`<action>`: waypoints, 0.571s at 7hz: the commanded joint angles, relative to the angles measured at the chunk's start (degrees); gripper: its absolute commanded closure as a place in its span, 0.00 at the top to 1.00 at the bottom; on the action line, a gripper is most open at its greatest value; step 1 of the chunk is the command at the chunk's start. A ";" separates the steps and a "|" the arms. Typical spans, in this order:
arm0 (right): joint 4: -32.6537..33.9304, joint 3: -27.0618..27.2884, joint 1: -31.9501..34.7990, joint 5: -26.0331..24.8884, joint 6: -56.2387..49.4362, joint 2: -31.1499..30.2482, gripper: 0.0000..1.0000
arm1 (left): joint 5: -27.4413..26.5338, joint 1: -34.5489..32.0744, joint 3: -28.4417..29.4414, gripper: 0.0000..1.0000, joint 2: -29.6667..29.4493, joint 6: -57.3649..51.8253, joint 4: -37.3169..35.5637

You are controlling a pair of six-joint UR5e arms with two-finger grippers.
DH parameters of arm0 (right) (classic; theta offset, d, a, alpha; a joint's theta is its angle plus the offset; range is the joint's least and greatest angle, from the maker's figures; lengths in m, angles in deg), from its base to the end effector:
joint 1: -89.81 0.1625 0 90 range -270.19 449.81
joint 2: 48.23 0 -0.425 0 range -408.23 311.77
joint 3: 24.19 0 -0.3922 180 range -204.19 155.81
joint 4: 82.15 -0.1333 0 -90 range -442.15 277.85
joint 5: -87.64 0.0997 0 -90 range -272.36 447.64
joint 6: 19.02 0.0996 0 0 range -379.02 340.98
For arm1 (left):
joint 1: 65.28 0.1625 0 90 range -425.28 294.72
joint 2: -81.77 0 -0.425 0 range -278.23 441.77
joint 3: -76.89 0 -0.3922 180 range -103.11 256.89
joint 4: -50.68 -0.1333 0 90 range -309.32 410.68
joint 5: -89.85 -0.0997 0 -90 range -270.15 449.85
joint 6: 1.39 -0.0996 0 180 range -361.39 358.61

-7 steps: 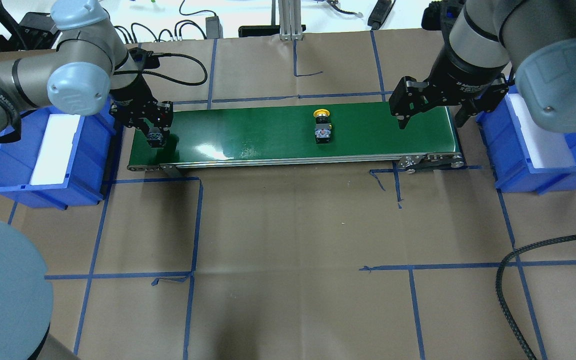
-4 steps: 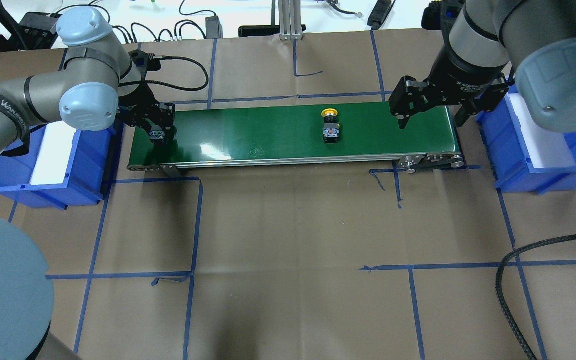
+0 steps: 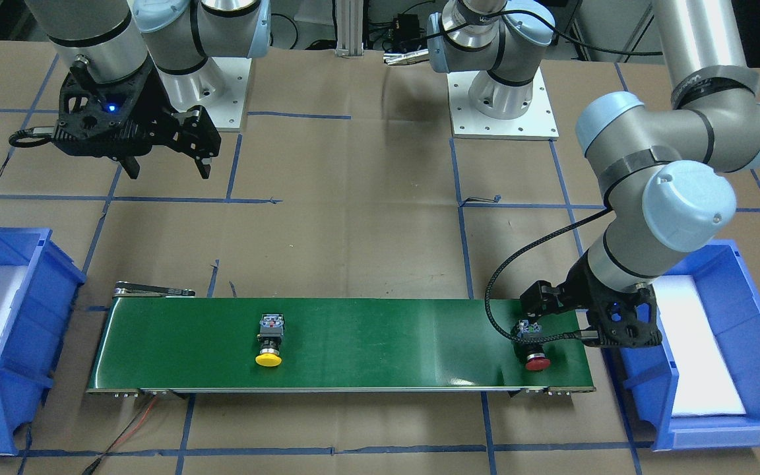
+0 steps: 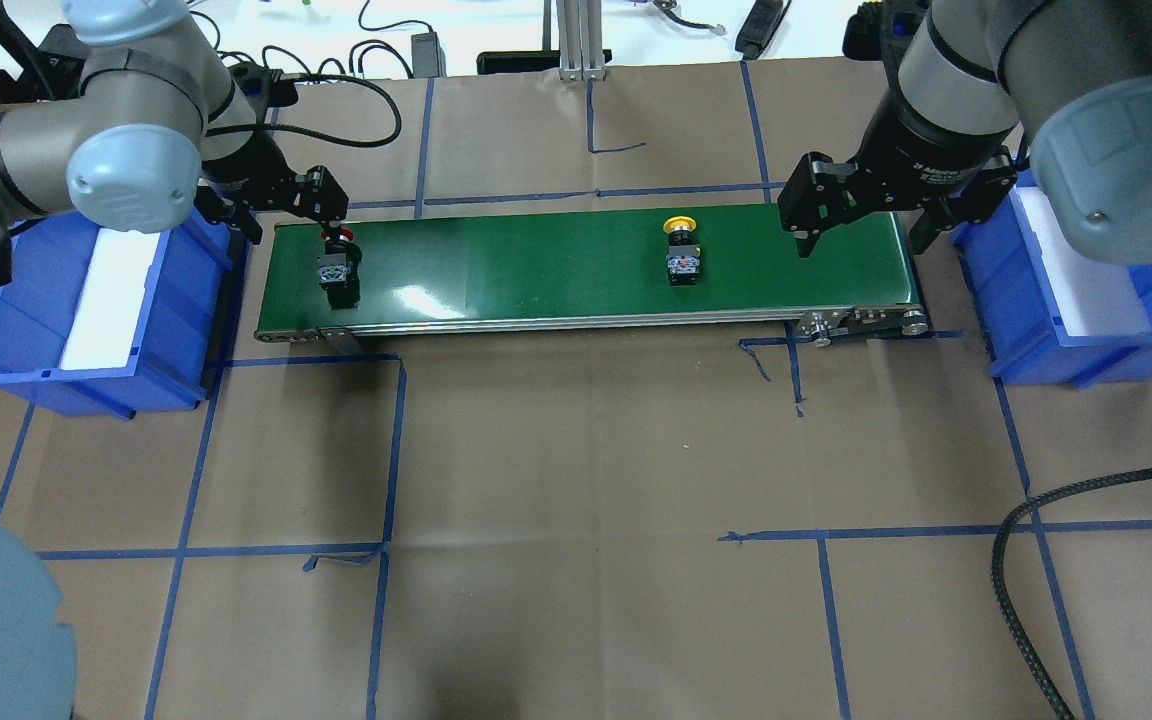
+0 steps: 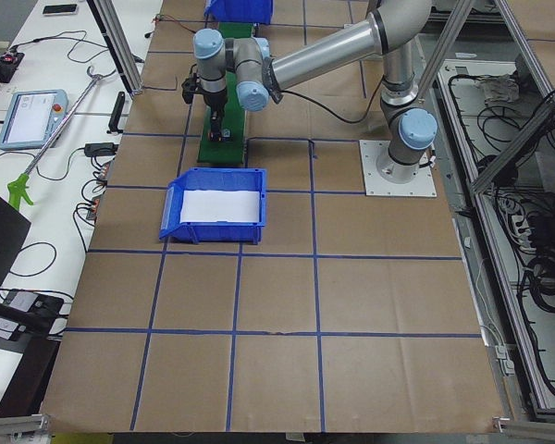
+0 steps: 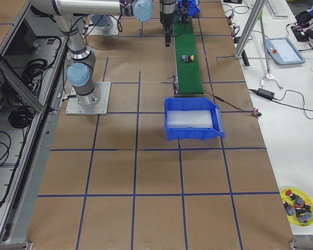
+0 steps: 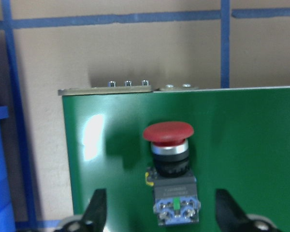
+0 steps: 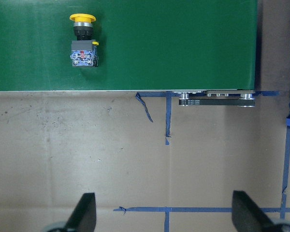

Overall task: Transport two buttons from left to right
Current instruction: 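Grasp the yellow button on the belt with the right gripper while the left withdraws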

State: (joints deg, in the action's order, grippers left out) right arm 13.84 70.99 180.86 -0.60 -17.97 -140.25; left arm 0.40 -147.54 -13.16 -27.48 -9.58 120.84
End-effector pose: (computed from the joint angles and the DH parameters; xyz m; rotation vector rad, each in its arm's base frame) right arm 0.1452 -0.4785 0.4711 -0.0012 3.1091 -0.0759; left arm -0.0508 -0.6234 0.3355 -0.0124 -3.1333 0.0167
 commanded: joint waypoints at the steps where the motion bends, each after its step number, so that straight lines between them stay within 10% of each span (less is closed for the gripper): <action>1: 0.69 -0.43 0.00 0.00 0.00 0.87 1.00 | 0.24 -0.09 3.12 1.00 6.65 1.07 11.80; 4: 17.68 0.09 -0.09 -0.26 -0.88 8.59 1.00 | 0.16 -2.88 1.28 1.00 16.93 3.86 20.52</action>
State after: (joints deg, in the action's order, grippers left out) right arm 24.45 71.05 180.85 -0.72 -18.23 -134.68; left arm 0.69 -148.53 -11.44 -14.69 -7.52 137.57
